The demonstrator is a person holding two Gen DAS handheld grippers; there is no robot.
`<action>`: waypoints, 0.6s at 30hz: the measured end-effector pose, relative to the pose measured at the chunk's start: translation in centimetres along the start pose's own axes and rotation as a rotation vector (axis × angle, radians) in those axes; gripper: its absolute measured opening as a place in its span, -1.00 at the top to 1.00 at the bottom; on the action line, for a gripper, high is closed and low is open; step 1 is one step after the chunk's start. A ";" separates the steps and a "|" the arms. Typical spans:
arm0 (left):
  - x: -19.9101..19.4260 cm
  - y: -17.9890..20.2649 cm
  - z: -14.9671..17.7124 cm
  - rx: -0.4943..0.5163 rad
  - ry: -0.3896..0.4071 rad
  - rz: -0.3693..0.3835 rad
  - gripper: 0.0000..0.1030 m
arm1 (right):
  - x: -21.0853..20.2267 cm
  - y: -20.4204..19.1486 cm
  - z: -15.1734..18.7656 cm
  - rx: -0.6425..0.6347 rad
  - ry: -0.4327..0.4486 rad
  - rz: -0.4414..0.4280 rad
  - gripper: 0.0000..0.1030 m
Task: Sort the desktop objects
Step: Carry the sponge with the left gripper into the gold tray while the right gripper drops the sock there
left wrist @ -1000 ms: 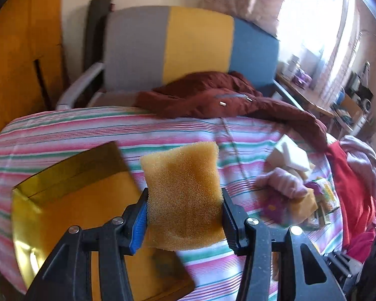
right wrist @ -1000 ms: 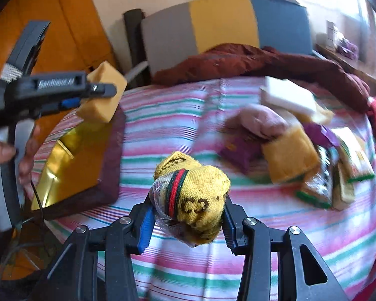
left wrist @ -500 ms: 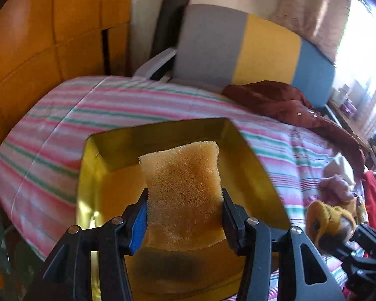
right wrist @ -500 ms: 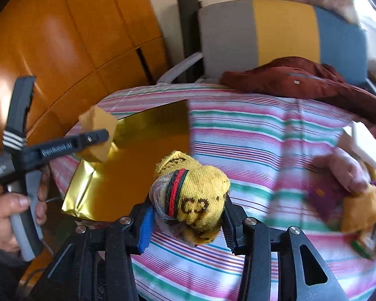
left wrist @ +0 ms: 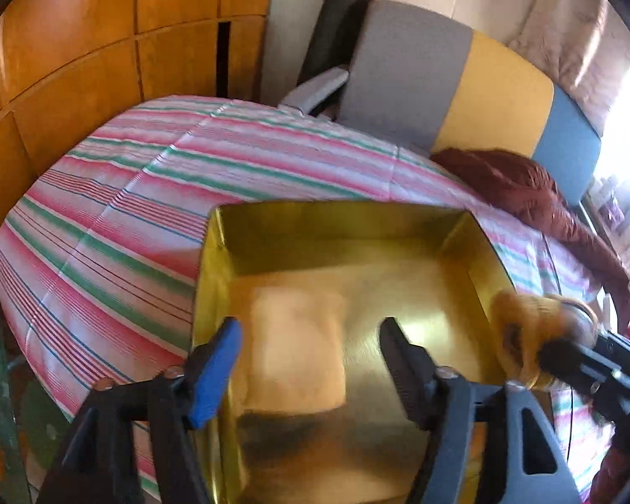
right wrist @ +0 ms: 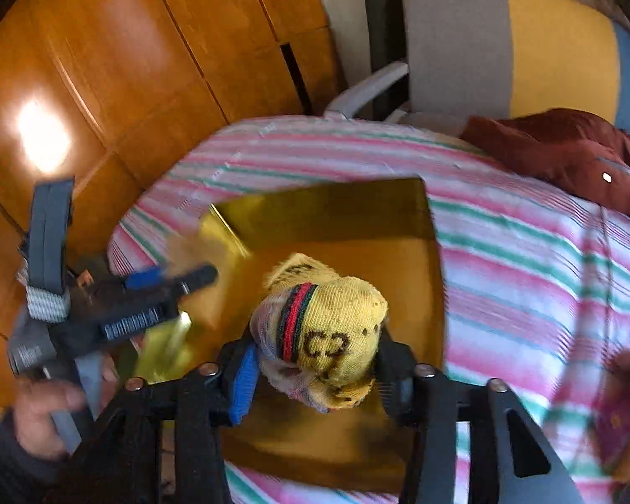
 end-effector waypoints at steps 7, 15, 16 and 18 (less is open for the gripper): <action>-0.2 -1.4 0.1 -0.034 0.011 -0.007 -0.59 | 0.0 -0.9 -1.2 0.038 0.052 -0.025 -0.45; -2.0 -0.8 2.1 -0.013 0.022 -0.002 -0.59 | -0.8 -0.6 1.4 0.045 0.030 0.045 -0.61; -2.3 -0.7 2.4 -0.006 0.027 -0.005 -0.59 | -1.0 -0.5 1.7 0.045 0.031 0.052 -0.63; -3.0 -0.4 2.8 0.007 0.040 -0.007 -0.59 | -1.4 -0.5 2.2 0.038 0.039 0.070 -0.67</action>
Point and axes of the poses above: each gripper's, at about its wrist camera, not at the fingertips, and x roughly the way its jaws point, y to its right, z to its underside, the point moved 3 cm from there along x, roughly the way its jaws point, and after that the axes turned 9 degrees about -z, right-handed, at the moved point
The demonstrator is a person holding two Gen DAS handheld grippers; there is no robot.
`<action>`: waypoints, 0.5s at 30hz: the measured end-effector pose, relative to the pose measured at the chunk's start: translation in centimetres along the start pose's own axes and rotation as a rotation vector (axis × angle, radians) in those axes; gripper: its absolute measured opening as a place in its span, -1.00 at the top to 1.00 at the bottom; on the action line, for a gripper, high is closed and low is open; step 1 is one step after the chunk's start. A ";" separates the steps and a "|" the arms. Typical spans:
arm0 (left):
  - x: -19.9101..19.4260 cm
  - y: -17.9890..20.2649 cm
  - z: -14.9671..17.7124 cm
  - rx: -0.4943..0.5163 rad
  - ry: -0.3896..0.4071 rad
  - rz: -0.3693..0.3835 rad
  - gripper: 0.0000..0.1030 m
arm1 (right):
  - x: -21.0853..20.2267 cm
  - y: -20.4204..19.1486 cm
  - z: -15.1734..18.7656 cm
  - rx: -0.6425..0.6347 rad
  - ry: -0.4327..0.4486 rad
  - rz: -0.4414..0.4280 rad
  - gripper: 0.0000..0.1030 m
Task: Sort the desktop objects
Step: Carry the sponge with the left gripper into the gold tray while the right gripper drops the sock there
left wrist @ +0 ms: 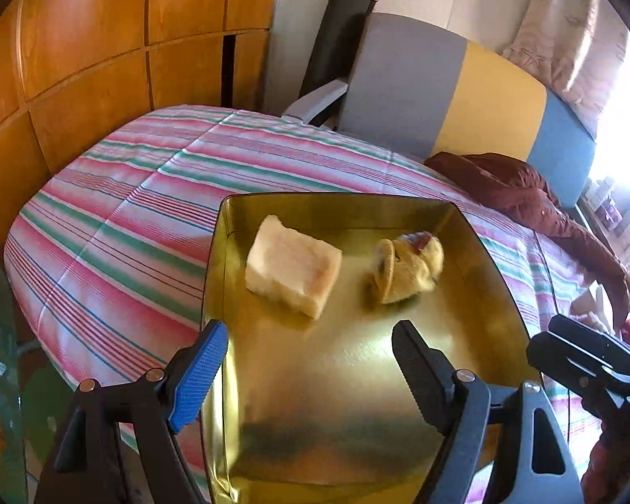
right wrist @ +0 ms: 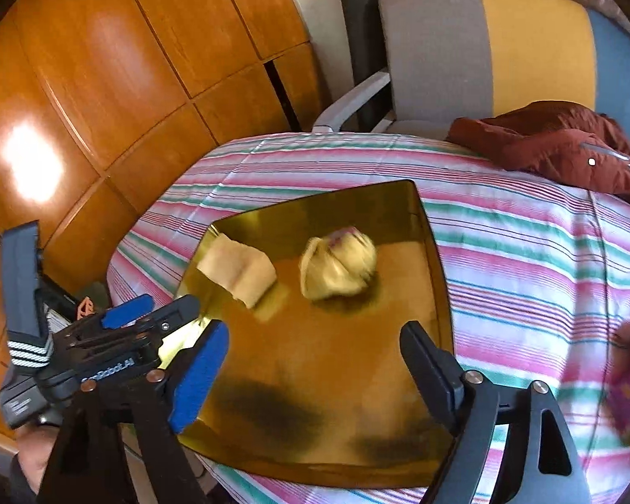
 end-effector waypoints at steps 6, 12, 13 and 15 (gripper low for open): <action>-1.5 0.9 1.2 0.029 0.019 -0.008 -0.59 | -1.3 0.1 1.3 -0.017 0.020 0.041 -0.74; -2.7 1.8 2.0 0.049 0.042 -0.014 -0.59 | -2.8 -0.3 2.3 -0.066 0.054 0.093 -0.76; -2.9 2.0 2.1 0.056 0.049 -0.014 -0.59 | -3.0 -0.4 2.5 -0.072 0.058 0.098 -0.77; -3.3 2.4 2.2 0.074 0.061 -0.018 -0.59 | -3.4 -0.4 2.9 -0.089 0.066 0.117 -0.77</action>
Point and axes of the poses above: each gripper's, at about its wrist camera, not at the fingertips, and x roughly the way its jaws point, y to its right, z to its underside, the point moved 3 cm from there along x, roughly the way its jaws point, and after that the axes turned 9 degrees about -z, right-handed, at the moved point
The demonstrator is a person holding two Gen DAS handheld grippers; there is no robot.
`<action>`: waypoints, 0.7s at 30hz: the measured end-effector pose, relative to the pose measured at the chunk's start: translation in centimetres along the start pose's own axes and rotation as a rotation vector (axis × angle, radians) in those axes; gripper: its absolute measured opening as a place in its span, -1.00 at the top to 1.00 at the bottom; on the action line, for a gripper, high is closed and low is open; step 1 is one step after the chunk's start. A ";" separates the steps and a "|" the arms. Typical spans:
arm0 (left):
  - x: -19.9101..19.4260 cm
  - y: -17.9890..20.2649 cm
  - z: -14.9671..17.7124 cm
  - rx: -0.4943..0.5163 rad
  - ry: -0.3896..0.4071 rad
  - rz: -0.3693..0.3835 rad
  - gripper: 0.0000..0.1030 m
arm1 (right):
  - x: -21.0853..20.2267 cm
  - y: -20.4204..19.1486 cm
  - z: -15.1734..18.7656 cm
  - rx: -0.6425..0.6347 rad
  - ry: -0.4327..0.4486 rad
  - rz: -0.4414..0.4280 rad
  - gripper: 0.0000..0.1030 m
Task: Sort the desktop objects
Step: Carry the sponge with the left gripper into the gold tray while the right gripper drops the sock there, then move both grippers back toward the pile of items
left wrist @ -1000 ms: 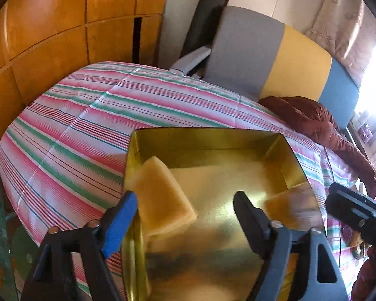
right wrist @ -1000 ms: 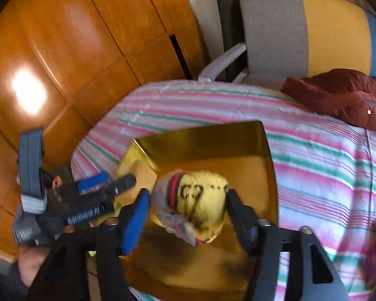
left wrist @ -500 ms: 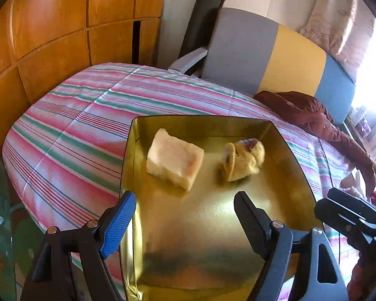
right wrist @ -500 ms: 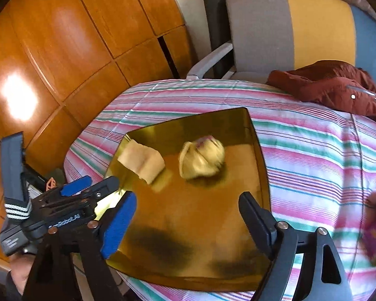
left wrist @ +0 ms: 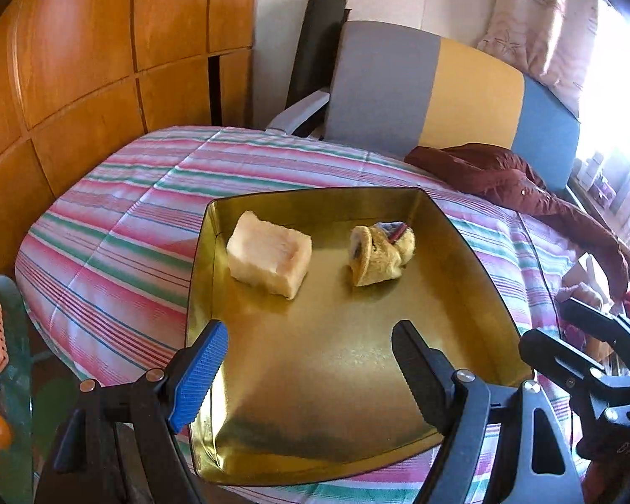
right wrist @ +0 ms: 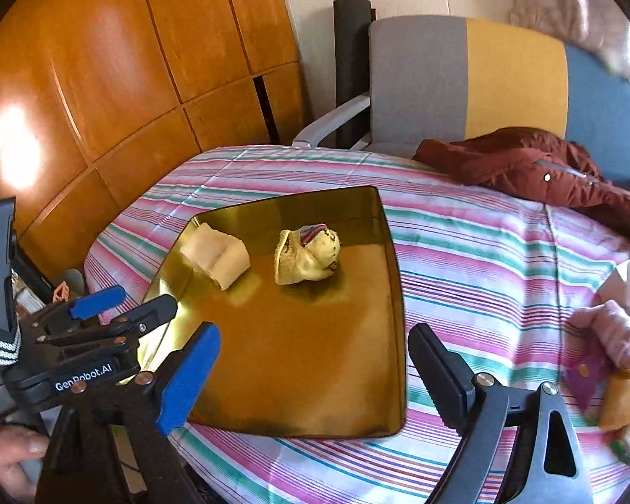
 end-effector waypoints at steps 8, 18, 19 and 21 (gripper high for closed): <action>-1.2 2.1 0.3 0.047 0.028 0.035 -0.59 | -1.8 1.8 1.5 0.008 0.030 0.049 -0.77; -1.6 5.1 0.7 0.078 0.018 0.115 -0.59 | -4.4 8.3 4.1 0.164 0.039 0.145 -0.74; -1.6 5.3 0.7 0.078 0.017 0.120 -0.59 | -4.8 9.1 4.5 0.185 0.042 0.151 -0.73; -1.8 6.0 0.7 0.085 0.014 0.140 -0.59 | -5.6 10.2 5.0 0.206 0.046 0.169 -0.73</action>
Point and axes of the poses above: each gripper's, at about its wrist camera, not at the fingertips, and x roughly the way its jaws point, y to its right, z to its underside, the point moved 3 cm from there along x, roughly the way its jaws point, and after that the axes turned 9 degrees about -z, right-handed, at the moved point
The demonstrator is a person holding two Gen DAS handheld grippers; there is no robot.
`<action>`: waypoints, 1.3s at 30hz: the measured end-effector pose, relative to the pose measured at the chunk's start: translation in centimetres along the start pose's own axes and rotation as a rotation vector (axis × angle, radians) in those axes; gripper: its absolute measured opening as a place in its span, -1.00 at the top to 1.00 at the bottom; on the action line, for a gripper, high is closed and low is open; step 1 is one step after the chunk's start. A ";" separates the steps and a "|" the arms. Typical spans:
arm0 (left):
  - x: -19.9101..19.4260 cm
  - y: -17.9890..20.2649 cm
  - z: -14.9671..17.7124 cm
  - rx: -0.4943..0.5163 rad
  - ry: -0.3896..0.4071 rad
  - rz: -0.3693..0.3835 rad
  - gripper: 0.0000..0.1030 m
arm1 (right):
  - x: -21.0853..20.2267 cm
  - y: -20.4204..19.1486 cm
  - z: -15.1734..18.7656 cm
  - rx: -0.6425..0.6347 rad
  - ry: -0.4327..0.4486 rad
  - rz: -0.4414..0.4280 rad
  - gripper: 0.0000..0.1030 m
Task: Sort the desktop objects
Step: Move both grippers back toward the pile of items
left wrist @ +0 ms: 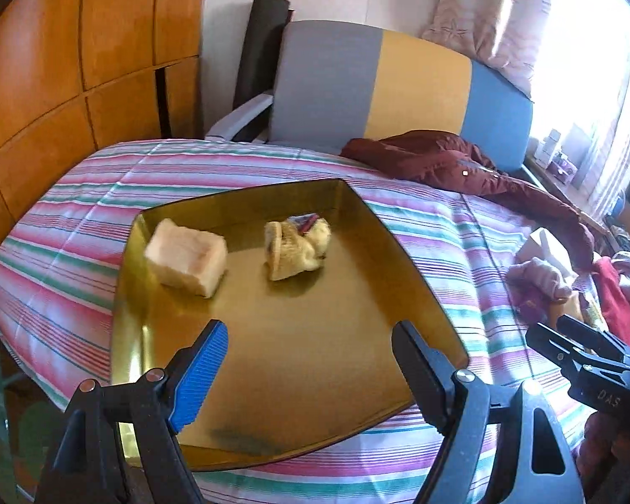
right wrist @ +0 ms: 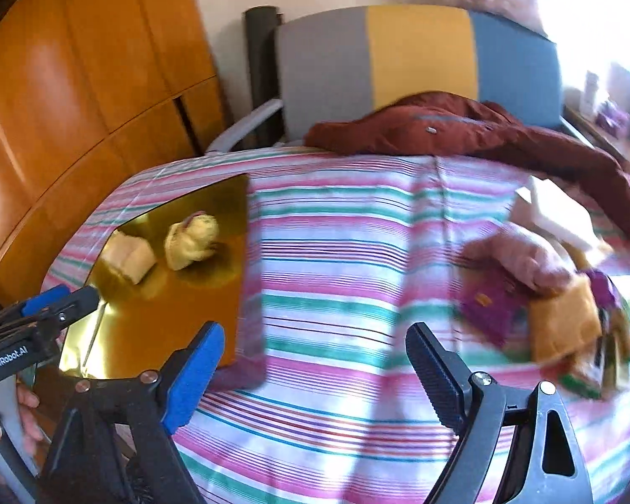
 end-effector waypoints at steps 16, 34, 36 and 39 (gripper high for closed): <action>-0.7 9.7 0.5 0.223 -0.036 0.178 -0.58 | -7.0 13.3 2.3 0.244 0.024 0.181 -0.73; 0.6 15.9 1.1 0.355 -0.089 0.247 -0.56 | -7.8 17.8 1.6 0.236 -0.036 0.211 -0.16; 0.7 17.0 1.2 0.385 -0.084 0.258 -0.56 | -7.7 17.9 1.2 0.233 -0.033 0.205 -0.20; 1.3 18.9 1.2 0.432 -0.087 0.283 -0.56 | -7.5 17.8 0.5 0.217 -0.027 0.188 -0.21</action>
Point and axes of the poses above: each gripper's, at about its wrist camera, not at the fingertips, and x roughly the way its jaws point, y to its right, z to its underside, the point moved 3 cm from there along x, roughly the way its jaws point, and after that the axes turned 9 degrees about -z, right-handed, at the moved point
